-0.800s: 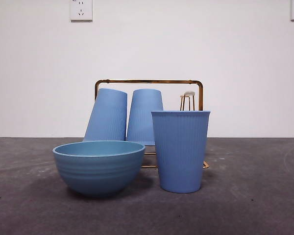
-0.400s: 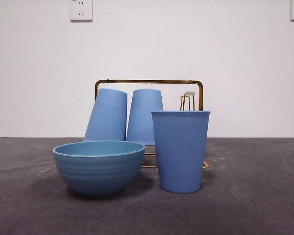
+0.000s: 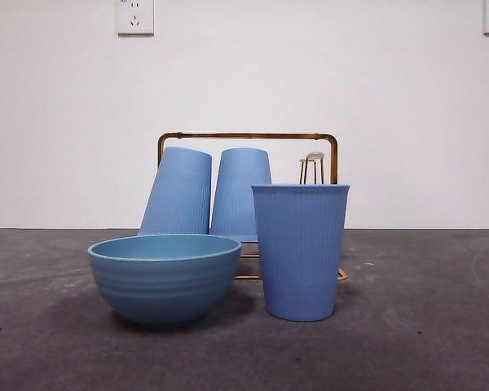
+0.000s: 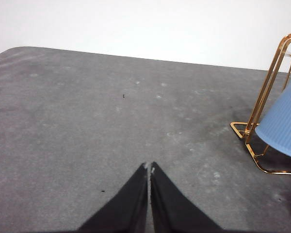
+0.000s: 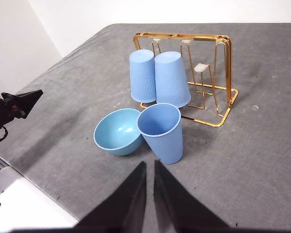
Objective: Right arm lift cup from the cupboard, then place it on the right of the bowl
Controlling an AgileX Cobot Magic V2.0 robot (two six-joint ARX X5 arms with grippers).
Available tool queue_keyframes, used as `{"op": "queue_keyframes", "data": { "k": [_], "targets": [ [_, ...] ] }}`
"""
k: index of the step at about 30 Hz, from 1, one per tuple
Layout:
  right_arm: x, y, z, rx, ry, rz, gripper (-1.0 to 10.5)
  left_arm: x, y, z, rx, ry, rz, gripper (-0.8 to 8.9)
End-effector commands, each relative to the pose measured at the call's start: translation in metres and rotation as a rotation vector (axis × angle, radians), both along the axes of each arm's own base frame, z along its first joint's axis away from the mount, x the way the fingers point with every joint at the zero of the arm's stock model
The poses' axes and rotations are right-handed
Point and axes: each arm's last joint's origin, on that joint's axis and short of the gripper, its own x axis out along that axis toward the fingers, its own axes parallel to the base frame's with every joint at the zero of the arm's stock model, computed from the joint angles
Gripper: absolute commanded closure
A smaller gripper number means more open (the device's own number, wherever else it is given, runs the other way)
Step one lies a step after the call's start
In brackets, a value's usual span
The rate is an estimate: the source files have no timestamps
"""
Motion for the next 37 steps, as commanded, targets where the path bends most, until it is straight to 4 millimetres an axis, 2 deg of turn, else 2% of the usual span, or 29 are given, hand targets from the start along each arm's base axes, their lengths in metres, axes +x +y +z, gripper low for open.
{"op": "queue_keyframes", "data": {
  "k": [1,4,7,13,17,23,30,37],
  "targets": [
    [-0.001,0.000,0.003,0.010,-0.018,0.003,9.2,0.001,0.000,-0.006,-0.005,0.007,0.006,8.06],
    [0.004,0.001,-0.001,0.014,-0.019,-0.029,9.2,0.001,0.000,-0.006,-0.005,0.007,0.006,8.06],
    [0.022,0.005,-0.013,0.035,-0.061,-0.077,9.2,0.001,0.000,-0.006,-0.005,0.007,0.006,8.06],
    [0.065,0.002,-0.063,0.018,-0.270,-0.257,9.2,0.001,0.000,-0.006,-0.005,0.007,0.006,8.06],
    [0.083,-0.004,-0.100,-0.075,-0.341,-0.385,9.2,0.001,0.000,-0.006,-0.005,0.007,0.006,8.06],
    [0.090,-0.011,-0.145,-0.163,-0.285,-0.545,9.2,0.001,0.000,-0.006,-0.005,0.007,0.006,8.06],
    [0.092,-0.014,-0.181,-0.207,-0.242,-0.627,9.2,0.001,0.000,-0.006,-0.005,0.007,0.006,8.06],
    [0.093,-0.014,-0.181,-0.199,-0.272,-0.632,9.2,0.001,0.000,-0.006,-0.005,0.007,0.006,8.06]
  ]
}}
